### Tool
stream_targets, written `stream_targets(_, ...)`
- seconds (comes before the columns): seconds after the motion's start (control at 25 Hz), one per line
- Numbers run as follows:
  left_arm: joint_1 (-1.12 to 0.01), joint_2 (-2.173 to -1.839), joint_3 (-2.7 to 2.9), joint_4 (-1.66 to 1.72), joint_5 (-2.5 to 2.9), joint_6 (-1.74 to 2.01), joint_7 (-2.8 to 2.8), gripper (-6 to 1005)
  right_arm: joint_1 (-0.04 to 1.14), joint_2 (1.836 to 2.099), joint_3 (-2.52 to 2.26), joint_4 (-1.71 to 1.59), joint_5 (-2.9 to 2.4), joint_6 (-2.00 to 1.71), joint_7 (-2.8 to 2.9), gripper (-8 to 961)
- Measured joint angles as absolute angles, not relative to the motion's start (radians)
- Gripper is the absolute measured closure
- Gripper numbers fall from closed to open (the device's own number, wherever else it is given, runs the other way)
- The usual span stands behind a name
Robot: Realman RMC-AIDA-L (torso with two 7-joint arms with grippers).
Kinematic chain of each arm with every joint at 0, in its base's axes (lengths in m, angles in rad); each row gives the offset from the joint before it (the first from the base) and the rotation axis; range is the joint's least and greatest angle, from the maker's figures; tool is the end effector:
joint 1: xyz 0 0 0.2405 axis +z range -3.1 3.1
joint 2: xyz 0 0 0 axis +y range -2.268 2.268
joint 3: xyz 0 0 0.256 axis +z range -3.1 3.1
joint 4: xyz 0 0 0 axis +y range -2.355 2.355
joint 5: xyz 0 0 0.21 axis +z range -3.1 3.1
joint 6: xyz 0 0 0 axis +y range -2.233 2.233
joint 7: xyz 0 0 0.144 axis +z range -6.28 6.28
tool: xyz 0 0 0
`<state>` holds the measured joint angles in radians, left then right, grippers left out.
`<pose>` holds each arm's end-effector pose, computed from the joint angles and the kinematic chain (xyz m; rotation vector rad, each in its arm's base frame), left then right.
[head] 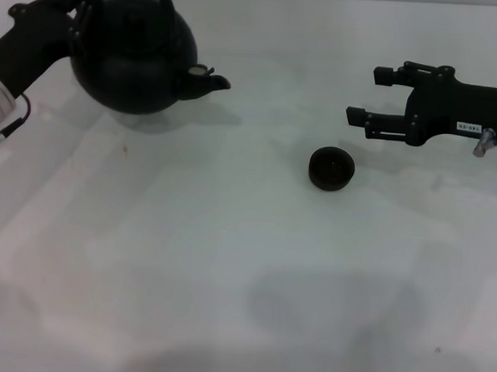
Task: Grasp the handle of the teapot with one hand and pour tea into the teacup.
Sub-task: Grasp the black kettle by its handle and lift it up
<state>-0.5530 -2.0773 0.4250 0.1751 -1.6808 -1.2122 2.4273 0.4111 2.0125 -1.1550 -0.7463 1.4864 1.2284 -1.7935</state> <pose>-0.3021 0.3590 -0.0075 -1.9593 -0.5969 -0.8594 0.2709 0.3443 -0.0041 -2.6218 0.4929 0.5140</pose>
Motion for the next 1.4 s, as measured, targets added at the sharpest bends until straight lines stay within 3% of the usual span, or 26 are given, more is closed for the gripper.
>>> stream_targets(0.44,-0.58,-2.077,0.504,0.383,-1.553,-1.136,2.065,864,0.421,2.015,-1.155,-0.738,1.494,1.208,-1.8,125)
stream_targets(1.4,-0.51,-2.081,1.164,0.773,-1.598,-0.732,1.61,863,0.417,2.013,-1.155,-0.735,1.536,1.193,-1.826,124)
